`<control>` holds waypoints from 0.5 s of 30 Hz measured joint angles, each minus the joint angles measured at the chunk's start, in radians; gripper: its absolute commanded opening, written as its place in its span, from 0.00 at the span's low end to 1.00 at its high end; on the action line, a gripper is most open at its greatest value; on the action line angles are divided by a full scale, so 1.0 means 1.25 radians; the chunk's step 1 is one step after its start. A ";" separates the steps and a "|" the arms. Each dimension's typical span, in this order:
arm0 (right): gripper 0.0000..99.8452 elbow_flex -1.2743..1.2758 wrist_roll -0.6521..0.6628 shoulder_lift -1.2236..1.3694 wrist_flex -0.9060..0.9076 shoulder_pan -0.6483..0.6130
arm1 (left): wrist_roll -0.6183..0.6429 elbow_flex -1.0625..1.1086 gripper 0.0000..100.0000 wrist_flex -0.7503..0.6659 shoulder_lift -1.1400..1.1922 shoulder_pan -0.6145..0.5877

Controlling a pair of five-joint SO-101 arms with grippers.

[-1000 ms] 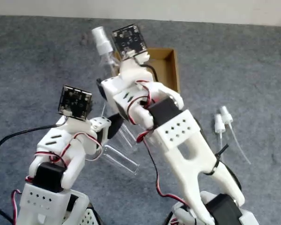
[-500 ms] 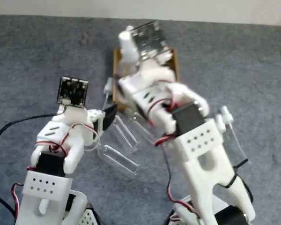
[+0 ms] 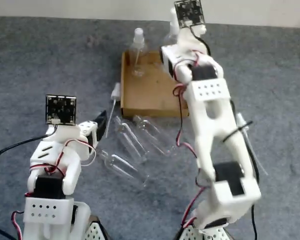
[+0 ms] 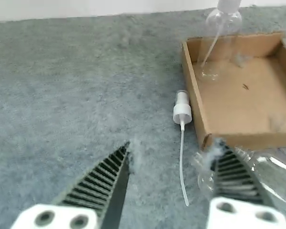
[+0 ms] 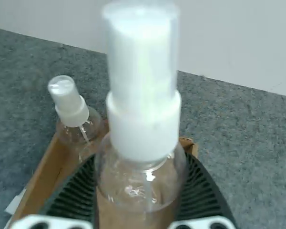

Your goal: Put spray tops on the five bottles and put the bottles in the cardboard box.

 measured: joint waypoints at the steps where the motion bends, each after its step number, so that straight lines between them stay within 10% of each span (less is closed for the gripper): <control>1: 0.00 -0.021 0.000 0.029 -0.004 -0.001 | 0.000 0.000 0.19 0.000 0.005 0.000; 15: 0.00 -0.311 0.000 0.368 -0.007 -0.002 | 0.000 0.000 0.19 -0.001 0.022 0.000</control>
